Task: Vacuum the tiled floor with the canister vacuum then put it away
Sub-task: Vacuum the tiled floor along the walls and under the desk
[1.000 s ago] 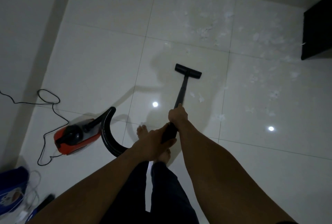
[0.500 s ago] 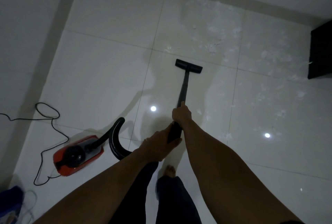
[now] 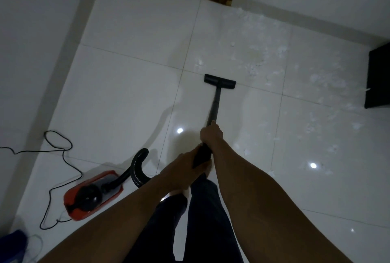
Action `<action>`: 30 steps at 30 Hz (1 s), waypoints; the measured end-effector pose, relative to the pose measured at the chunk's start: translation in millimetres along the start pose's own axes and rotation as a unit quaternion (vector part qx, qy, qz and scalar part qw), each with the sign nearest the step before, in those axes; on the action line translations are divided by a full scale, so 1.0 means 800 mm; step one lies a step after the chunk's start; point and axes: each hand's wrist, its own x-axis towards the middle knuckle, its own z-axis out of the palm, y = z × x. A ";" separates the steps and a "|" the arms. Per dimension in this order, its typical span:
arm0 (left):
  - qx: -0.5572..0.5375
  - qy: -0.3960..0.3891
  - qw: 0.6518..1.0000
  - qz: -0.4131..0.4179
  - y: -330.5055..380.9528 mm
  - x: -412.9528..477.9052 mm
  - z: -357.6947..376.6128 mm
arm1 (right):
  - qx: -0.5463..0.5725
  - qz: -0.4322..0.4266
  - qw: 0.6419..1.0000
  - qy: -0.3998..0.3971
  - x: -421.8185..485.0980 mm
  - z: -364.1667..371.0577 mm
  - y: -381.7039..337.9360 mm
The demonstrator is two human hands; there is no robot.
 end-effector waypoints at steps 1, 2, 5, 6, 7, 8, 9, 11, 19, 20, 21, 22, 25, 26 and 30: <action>-0.001 -0.004 1.000 0.000 0.006 0.003 -0.004 | 0.003 0.004 1.000 0.000 0.001 -0.005 -0.003; -0.001 -0.008 1.000 0.002 0.012 0.008 -0.008 | 0.006 0.005 1.000 0.001 0.005 -0.011 -0.007; 0.010 -0.003 1.000 0.000 0.031 0.034 -0.021 | 0.023 0.000 1.000 -0.002 0.024 -0.031 -0.026; 0.012 -0.002 1.000 -0.002 0.035 0.044 -0.026 | 0.032 -0.001 0.999 -0.003 0.033 -0.037 -0.033; 0.016 0.000 1.000 -0.004 0.039 0.055 -0.030 | 0.044 -0.002 0.999 -0.004 0.041 -0.043 -0.040; 0.018 0.001 1.000 -0.007 0.043 0.068 -0.035 | 0.059 -0.002 0.998 -0.010 0.050 -0.049 -0.048; 0.016 0.003 1.000 -0.014 0.050 0.080 -0.039 | 0.070 0.001 0.997 -0.015 0.058 -0.058 -0.056; 0.018 0.008 1.000 -0.024 0.066 0.107 -0.048 | 0.077 0.002 0.997 -0.016 0.077 -0.076 -0.072; -0.042 0.033 0.996 -0.074 0.154 0.202 -0.078 | 0.027 -0.028 0.999 -0.020 0.159 -0.153 -0.139; -0.050 0.037 0.995 -0.078 0.162 0.213 -0.082 | 0.020 -0.032 0.999 -0.018 0.168 -0.159 -0.147; -0.059 0.041 0.994 -0.082 0.168 0.224 -0.086 | 0.011 -0.037 0.999 -0.017 0.176 -0.165 -0.155; -0.068 0.044 0.993 -0.087 0.173 0.233 -0.091 | 0.003 -0.044 0.999 -0.018 0.184 -0.170 -0.163; -0.094 0.053 0.989 -0.099 0.186 0.259 -0.105 | -0.009 -0.050 0.999 -0.016 0.207 -0.184 -0.186; -0.097 0.058 0.989 -0.100 0.192 0.266 -0.111 | -0.011 -0.049 0.999 -0.016 0.213 -0.188 -0.194; -0.099 0.073 0.987 -0.102 0.207 0.294 -0.139 | -0.026 -0.054 0.998 -0.014 0.238 -0.202 -0.231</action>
